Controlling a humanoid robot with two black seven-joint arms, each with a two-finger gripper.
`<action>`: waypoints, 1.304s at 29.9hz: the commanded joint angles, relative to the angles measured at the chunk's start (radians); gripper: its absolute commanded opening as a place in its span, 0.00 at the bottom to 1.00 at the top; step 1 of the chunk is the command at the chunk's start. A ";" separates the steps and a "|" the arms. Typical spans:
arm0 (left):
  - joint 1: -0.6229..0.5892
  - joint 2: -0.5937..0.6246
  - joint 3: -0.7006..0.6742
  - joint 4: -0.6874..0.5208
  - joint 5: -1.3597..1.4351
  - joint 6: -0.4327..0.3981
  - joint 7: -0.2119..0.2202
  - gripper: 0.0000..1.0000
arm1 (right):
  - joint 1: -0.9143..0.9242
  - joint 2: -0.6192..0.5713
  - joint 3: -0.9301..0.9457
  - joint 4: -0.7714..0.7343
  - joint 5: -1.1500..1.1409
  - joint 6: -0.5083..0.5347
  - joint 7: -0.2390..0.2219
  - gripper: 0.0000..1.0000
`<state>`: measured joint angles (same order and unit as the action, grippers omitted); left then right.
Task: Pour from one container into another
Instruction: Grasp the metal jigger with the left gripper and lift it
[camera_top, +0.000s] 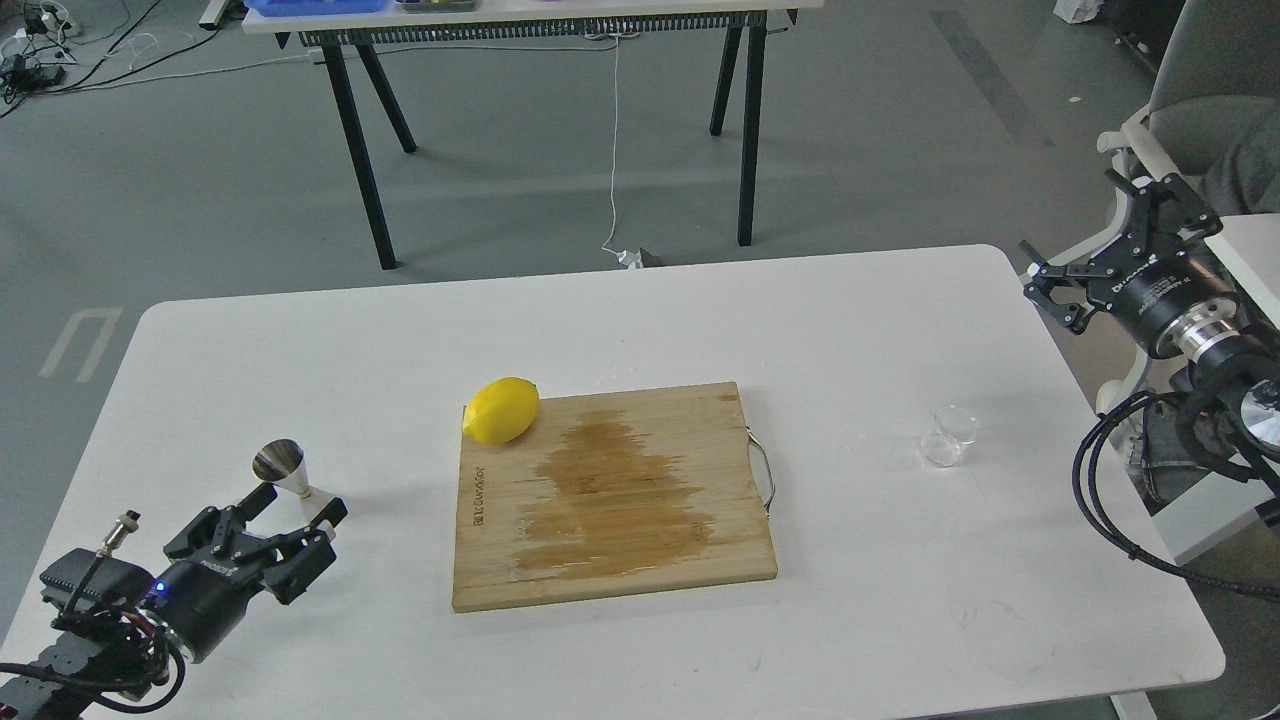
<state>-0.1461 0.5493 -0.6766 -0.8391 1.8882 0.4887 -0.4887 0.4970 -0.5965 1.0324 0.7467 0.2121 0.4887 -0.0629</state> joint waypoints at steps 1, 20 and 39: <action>-0.012 -0.025 0.000 0.032 0.000 0.000 0.000 0.98 | 0.000 -0.005 0.000 0.007 0.001 0.000 0.000 0.99; -0.167 -0.180 0.046 0.340 -0.008 0.000 0.000 0.68 | -0.001 -0.014 0.001 0.014 0.000 0.000 0.002 0.99; -0.207 -0.190 0.045 0.316 -0.020 0.000 0.000 0.00 | -0.005 -0.014 0.001 0.011 0.000 0.000 0.003 0.99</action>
<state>-0.3476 0.3566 -0.6304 -0.4870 1.8682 0.4887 -0.4887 0.4924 -0.6105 1.0340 0.7591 0.2117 0.4887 -0.0597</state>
